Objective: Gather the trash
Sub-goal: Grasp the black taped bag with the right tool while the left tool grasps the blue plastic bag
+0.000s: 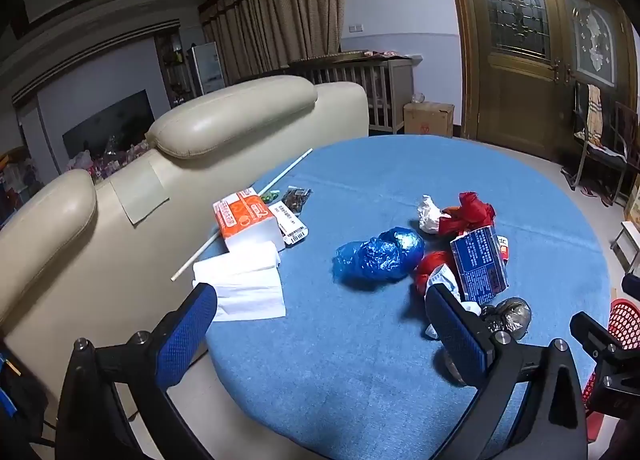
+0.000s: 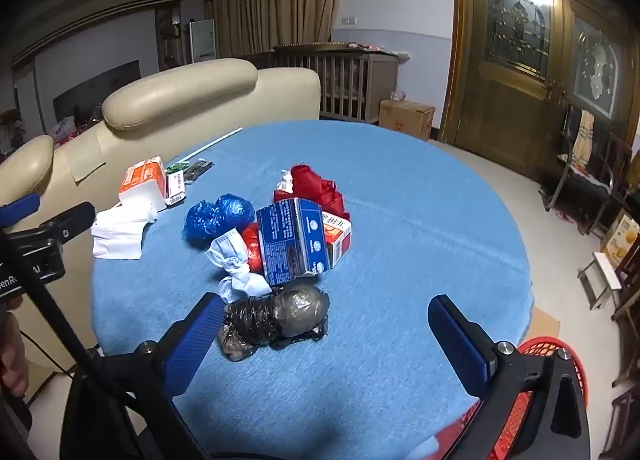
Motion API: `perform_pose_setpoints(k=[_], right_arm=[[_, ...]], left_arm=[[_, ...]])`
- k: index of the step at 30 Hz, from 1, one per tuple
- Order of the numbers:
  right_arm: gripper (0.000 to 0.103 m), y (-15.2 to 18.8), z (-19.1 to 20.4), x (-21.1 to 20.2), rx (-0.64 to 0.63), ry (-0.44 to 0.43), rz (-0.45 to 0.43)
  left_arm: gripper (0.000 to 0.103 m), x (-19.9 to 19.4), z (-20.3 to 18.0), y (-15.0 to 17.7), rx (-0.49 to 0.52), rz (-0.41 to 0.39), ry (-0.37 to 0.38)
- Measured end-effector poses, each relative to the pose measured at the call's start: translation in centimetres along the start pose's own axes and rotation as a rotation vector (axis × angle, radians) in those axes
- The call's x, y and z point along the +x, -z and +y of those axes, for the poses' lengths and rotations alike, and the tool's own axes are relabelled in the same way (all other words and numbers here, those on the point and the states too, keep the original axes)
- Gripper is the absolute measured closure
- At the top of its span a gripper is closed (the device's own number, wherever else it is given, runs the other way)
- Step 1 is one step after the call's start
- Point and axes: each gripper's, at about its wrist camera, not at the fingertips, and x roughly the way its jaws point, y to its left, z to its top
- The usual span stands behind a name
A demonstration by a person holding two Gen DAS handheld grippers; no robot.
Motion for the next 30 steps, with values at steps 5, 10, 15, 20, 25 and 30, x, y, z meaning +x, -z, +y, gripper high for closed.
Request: perform_pose_setpoints(k=[5, 10, 15, 20, 25, 30], right_arm=[[0.0, 0.6, 0.4, 0.0, 0.037, -0.046, 0.042], [0.0, 1.3, -1.1, 3.0, 0.159, -0.172, 0.149], [0.0, 2.2, -1.9, 7.1, 0.319, -0.282, 0.276], [0.004, 2.5, -2.0, 11.4, 0.441, -0.362, 0.376], [0.017, 2.7, -0.3, 14.7, 0.487, -0.381, 0.455], [0.047, 2.5, 1.7, 16.2, 0.456, -0.385, 0.464]], left_arm=[[0.0, 1.2, 1.2, 0.4, -0.034, 0.05, 0.015], [0.0, 3.3, 1.8, 1.3, -0.05, 0.107, 0.009], [0.0, 6.6, 2.5, 1.3, -0.046, 0.144, 0.024], [0.0, 10.9, 2.3, -1.0, -0.021, 0.166, 0.064], [0.0, 15.9, 0.0, -3.9, 0.025, 0.224, 0.181], [0.003, 19.4, -2.0, -5.0, 0.012, 0.289, 0.269]])
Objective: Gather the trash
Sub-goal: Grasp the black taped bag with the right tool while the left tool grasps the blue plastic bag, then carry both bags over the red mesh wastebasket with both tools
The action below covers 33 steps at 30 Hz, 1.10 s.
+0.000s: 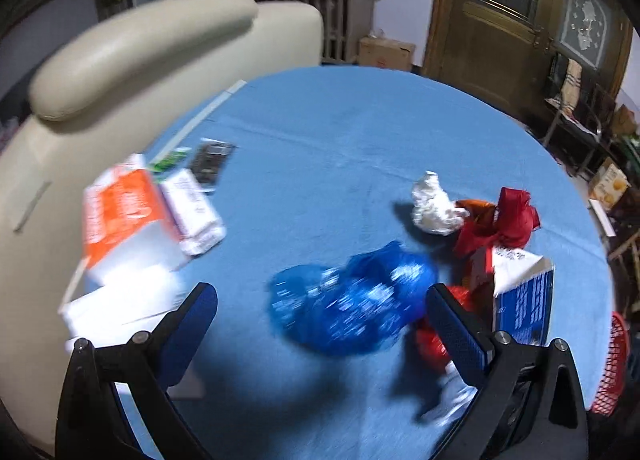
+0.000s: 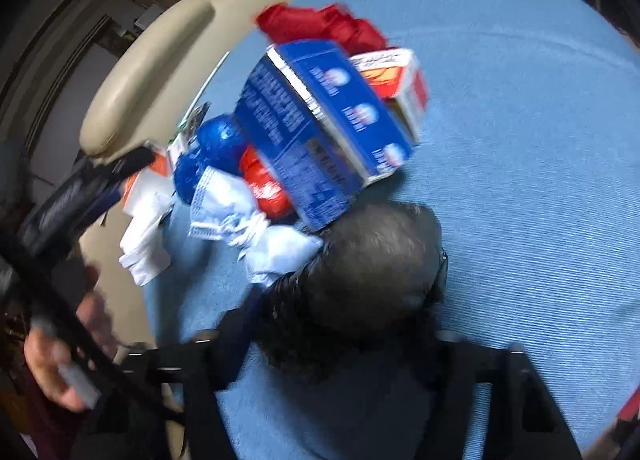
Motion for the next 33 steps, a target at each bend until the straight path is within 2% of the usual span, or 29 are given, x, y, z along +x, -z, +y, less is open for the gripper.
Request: perform_pose_setpoints(k=[2, 3, 4, 6, 8, 10, 13, 16, 23, 29, 33], right_arm=[[0.048, 0.1, 0.4, 0.4, -0.009, -0.007, -0.002], [0.049, 0.2, 0.7, 0.5, -0.026, -0.003, -0.009], [0.05, 0.3, 0.9, 0.6, -0.043, -0.001, -0.016], [0.05, 0.6, 1.3, 0.5, -0.071, 0.01, -0.03], [0.05, 0.8, 1.9, 0.3, -0.098, 0.029, -0.05], [0.051, 1.0, 1.8, -0.1, -0.12, 0.049, -0.076], [0.051, 1.1, 1.9, -0.6, -0.132, 0.063, -0.106], [0.051, 1.5, 1.8, -1.3, -0.141, 0.066, -0.132], [0.051, 1.8, 2.3, -2.9, -0.164, 0.096, -0.188], [0.051, 1.9, 2.4, -5.6, -0.207, 0.147, -0.262], [0.051, 2.9, 3.1, -7.3, -0.247, 0.182, -0.31]], left_arm=[[0.017, 1.8, -0.5, -0.3, 0.003, 0.057, 0.026], [0.03, 2.6, -0.7, -0.3, 0.003, 0.087, 0.039], [0.036, 3.2, -0.8, -0.1, -0.008, 0.11, 0.081], [0.039, 3.6, -0.8, 0.3, -0.041, 0.118, 0.14], [0.043, 3.5, -1.1, 0.7, -0.039, 0.106, 0.149], [0.059, 3.3, -1.5, 1.1, -0.026, 0.105, 0.151], [0.067, 2.6, -1.3, 1.8, -0.033, 0.102, 0.154], [0.072, 1.6, -0.7, 2.7, -0.064, 0.081, 0.147], [0.074, -0.7, 1.9, 3.6, -0.148, 0.025, 0.115], [0.074, -4.3, 3.1, 3.4, -0.15, -0.053, 0.079], [0.074, -7.5, 2.4, 3.1, -0.113, -0.124, 0.077]])
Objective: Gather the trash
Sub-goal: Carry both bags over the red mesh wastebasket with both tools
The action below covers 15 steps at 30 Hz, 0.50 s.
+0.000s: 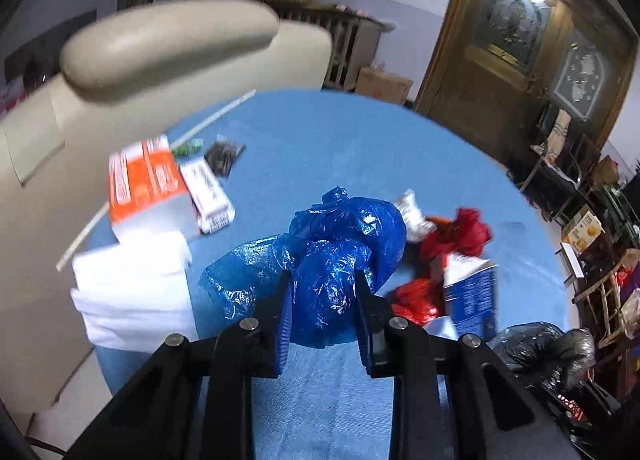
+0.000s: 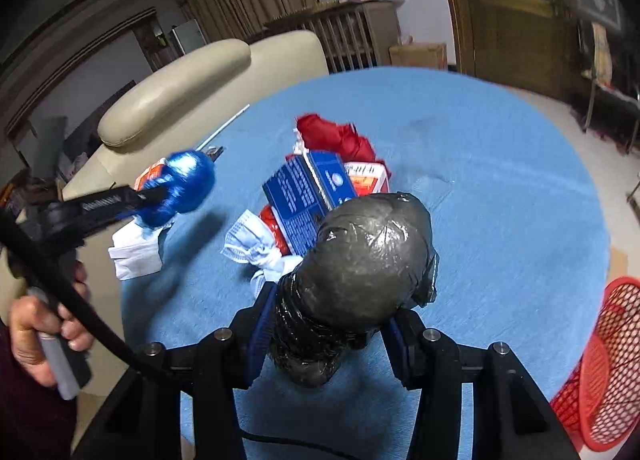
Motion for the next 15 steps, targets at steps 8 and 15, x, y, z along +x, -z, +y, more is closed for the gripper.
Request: perform_pose_setpoints(k=[8, 15], right_arm=[[0.051, -0.1, -1.7, -3.0, -0.028, 0.051, -0.048], [0.051, 0.0, -3.7, -4.1, -0.005, 0.109, -0.066]], left_arm=[[0.074, -3.6, -3.2, -0.5, 0.048, -0.047, 0.063], [0.074, -6.2, -6.2, 0.0, 0.095, -0.086, 0.102]])
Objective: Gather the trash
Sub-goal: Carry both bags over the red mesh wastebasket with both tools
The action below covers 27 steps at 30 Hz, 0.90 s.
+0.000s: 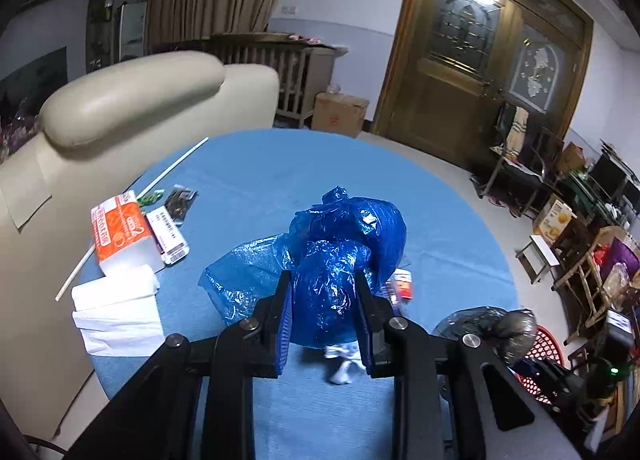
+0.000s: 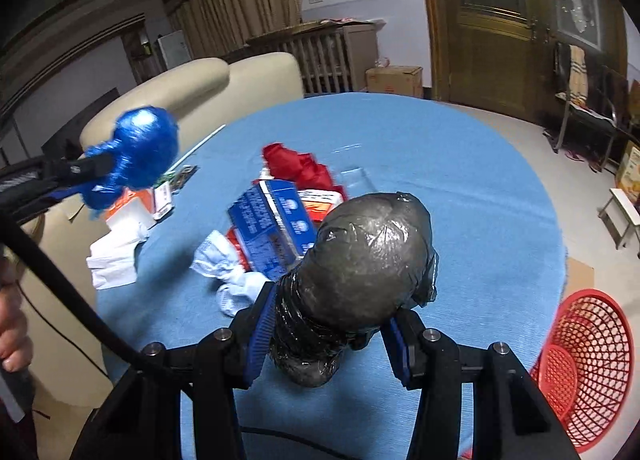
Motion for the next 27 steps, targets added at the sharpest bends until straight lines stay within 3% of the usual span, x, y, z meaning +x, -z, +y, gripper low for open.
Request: perform_pose_setpoints(k=[27], right_arm=[[0.051, -0.1, -7.5, -2.3, 0.143, 0.106, -0.044]], left_arm=[[0.074, -0.1, -8.2, 1.3, 0.138, -0.009, 0.079]])
